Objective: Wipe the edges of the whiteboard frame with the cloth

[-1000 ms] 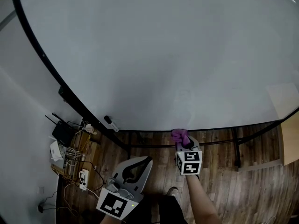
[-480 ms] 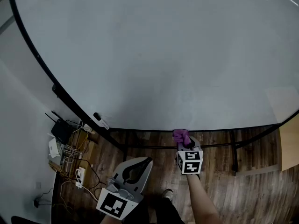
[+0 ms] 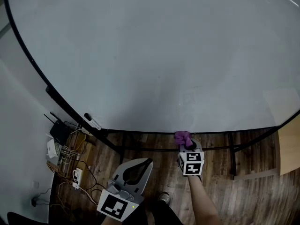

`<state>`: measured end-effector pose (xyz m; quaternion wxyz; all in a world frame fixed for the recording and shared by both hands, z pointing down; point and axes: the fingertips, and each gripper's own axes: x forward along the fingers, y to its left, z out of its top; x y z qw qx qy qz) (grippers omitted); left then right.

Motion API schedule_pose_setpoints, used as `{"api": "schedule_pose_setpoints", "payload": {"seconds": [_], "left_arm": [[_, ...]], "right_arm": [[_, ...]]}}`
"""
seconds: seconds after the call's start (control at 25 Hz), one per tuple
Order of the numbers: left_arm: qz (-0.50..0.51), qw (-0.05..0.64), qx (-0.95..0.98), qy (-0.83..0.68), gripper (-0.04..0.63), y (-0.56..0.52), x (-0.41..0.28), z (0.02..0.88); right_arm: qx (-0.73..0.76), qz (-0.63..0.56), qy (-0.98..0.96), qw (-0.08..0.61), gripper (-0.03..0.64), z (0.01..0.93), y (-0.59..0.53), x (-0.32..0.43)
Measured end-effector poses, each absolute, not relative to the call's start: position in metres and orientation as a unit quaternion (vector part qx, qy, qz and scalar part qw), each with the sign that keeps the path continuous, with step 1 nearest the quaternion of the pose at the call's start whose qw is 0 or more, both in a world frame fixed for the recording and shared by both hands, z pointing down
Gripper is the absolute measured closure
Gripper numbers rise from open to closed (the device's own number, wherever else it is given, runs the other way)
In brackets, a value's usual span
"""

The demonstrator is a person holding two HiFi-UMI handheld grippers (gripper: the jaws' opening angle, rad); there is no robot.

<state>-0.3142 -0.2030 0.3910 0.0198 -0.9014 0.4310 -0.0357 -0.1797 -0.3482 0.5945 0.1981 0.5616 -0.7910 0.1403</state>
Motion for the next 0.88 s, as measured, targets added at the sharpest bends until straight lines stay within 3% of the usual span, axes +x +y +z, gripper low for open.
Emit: {"api": "schedule_pose_setpoints", "payload": {"seconds": [0.88], "left_arm": [[-0.03,0.023,-0.925,0.378,0.578,-0.216,-0.294,0.384]], "right_arm": [[0.596,0.145,-0.765,0.199,0.541,0.579,-0.346,-0.149]]}}
